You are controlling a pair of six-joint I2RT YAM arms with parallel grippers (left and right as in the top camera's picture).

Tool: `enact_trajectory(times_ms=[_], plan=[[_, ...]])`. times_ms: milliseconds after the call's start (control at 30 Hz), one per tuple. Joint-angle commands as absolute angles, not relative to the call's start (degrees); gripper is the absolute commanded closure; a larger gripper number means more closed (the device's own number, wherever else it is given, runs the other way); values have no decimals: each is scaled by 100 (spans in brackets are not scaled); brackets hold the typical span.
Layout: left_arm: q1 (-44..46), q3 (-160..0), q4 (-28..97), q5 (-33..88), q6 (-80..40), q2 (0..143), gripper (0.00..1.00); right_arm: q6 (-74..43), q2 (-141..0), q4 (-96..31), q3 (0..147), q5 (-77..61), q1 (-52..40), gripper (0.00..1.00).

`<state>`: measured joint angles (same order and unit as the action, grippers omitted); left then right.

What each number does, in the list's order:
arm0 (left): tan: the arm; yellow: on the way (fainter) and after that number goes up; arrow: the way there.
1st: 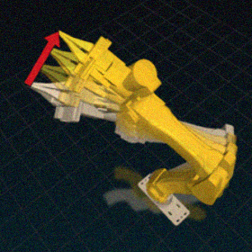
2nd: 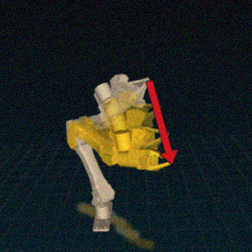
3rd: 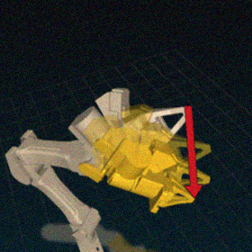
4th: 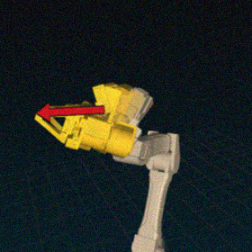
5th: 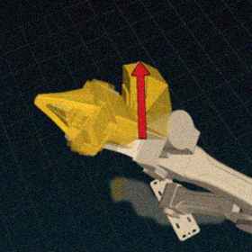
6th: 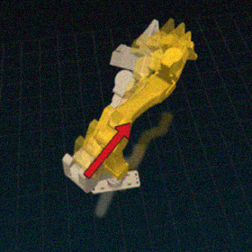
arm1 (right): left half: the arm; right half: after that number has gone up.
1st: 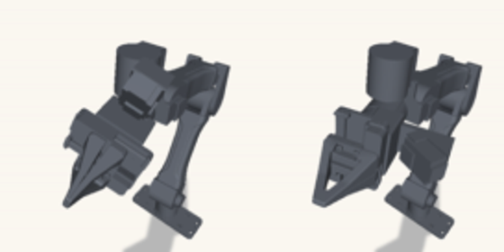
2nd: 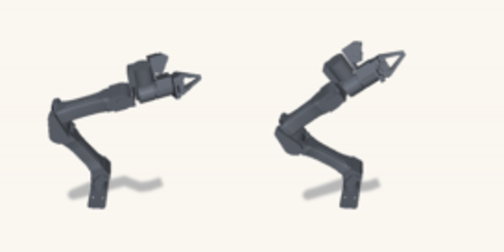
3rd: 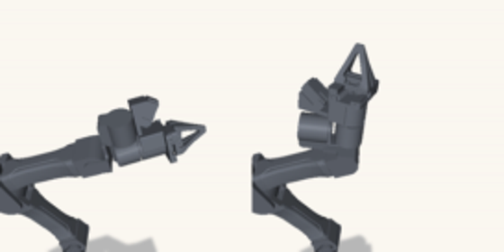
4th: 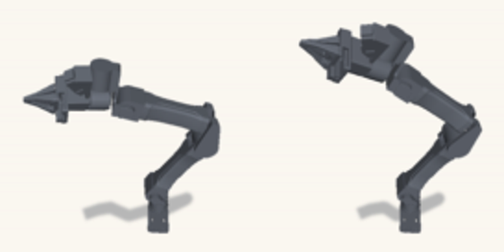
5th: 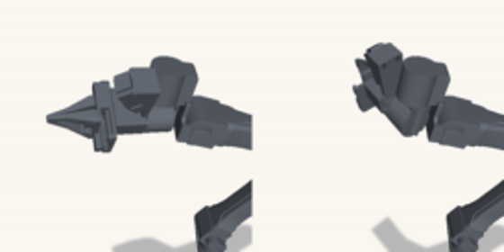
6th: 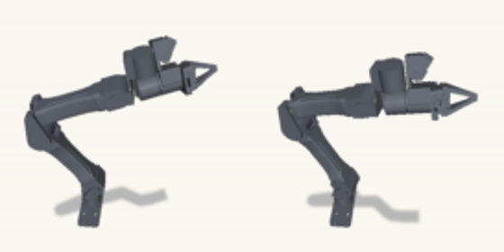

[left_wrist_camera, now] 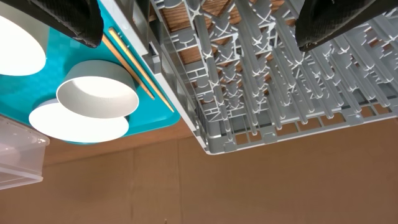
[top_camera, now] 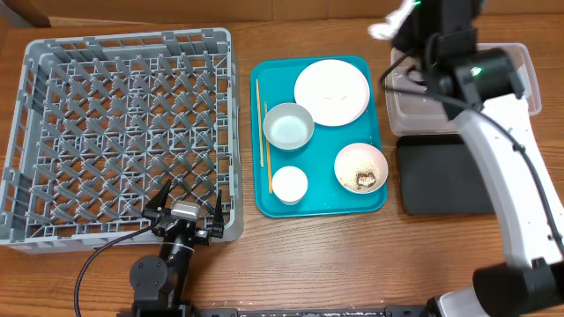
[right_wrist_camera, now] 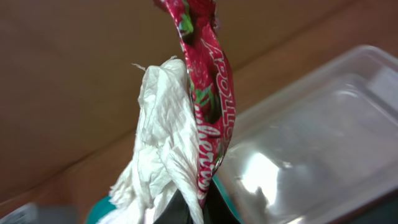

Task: Sort waste into correct bins and load items into the dishwasher
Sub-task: 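Grasp the tissue and wrapper, carry them into the clear bin, then return right gripper to the plate, grab remaining tissue, drop in bin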

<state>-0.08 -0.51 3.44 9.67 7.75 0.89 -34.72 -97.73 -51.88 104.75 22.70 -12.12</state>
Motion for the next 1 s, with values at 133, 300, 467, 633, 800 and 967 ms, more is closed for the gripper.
enact_trajectory(times_ms=[133,300,467,633,800,967], plan=[[1,-27,357,967,880,27,0,-3649,-10575,-5328,10053,1962,-220,96],[1,-27,357,967,880,27,0,-3647,-11089,-5203,9959,1610,113,51],[1,-27,357,967,880,27,0,-3354,-11174,-4984,10027,1369,102,27],[1,-27,357,967,880,27,0,-2950,-11133,-5140,10600,886,-183,15],[1,-27,357,967,880,27,0,-2910,-11146,-4803,10766,510,-908,16],[1,-27,355,967,880,27,0,-2912,-11539,-4272,10757,974,-1647,17]])
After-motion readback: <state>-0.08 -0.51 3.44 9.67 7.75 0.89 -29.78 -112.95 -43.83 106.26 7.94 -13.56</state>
